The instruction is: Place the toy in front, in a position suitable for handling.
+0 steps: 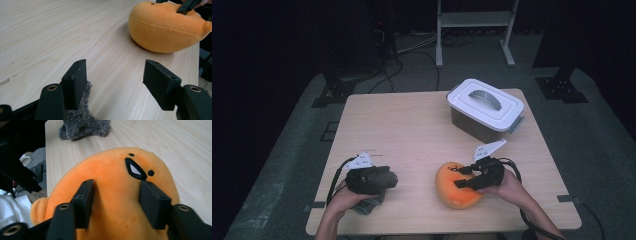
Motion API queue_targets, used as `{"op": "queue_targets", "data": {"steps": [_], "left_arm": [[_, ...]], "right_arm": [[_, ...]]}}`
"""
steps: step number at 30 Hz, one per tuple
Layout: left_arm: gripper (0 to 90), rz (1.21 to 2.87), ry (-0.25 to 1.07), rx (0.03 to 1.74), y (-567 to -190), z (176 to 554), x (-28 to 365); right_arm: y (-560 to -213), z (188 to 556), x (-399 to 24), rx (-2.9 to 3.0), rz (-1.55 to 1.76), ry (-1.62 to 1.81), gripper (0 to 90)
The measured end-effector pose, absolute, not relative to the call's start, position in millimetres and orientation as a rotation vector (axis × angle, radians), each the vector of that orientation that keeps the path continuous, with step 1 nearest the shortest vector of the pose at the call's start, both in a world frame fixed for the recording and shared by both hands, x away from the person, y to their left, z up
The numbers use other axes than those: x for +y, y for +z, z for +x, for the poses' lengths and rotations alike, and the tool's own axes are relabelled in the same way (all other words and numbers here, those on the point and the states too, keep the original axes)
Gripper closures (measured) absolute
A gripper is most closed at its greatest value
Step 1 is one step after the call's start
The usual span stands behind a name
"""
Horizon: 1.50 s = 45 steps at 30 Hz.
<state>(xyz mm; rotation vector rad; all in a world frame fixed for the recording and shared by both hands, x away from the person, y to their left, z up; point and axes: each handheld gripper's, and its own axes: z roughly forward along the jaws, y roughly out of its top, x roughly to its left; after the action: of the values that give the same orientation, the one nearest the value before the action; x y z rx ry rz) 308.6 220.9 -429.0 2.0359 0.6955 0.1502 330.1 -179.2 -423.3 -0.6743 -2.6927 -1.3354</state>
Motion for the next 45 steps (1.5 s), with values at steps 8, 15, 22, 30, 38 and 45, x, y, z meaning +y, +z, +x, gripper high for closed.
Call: {"op": "queue_targets", "data": {"steps": [8, 15, 22, 30, 38, 45], "left_arm": [[34.8, 2.034, 0.148, 0.691, -429.1, 308.4, 219.3], [34.6, 2.026, 0.147, 0.690, -428.3, 308.9, 221.2], [34.4, 2.030, 0.145, 0.684, -428.4, 308.7, 220.8], [34.2, 2.030, 0.145, 0.683, -428.2, 308.5, 219.8], [34.2, 2.035, 0.144, 0.678, -428.1, 308.8, 219.3], [34.2, 2.036, 0.143, 0.676, -428.5, 308.3, 219.2]], "right_arm": [[-417.1, 319.0, -170.1, -2.769, -0.491, -1.374, 71.3], [-403.9, 322.1, -164.5, -2.766, -0.264, -1.420, 73.2], [-406.6, 324.7, -164.0, -2.727, -0.297, -1.370, 55.3], [-402.8, 316.9, -170.6, -2.727, -0.452, -1.390, 37.4], [-399.7, 316.1, -172.4, -2.710, -0.651, -1.371, 27.7], [-412.4, 320.7, -169.4, -2.688, -0.723, -1.337, 35.1]]}}
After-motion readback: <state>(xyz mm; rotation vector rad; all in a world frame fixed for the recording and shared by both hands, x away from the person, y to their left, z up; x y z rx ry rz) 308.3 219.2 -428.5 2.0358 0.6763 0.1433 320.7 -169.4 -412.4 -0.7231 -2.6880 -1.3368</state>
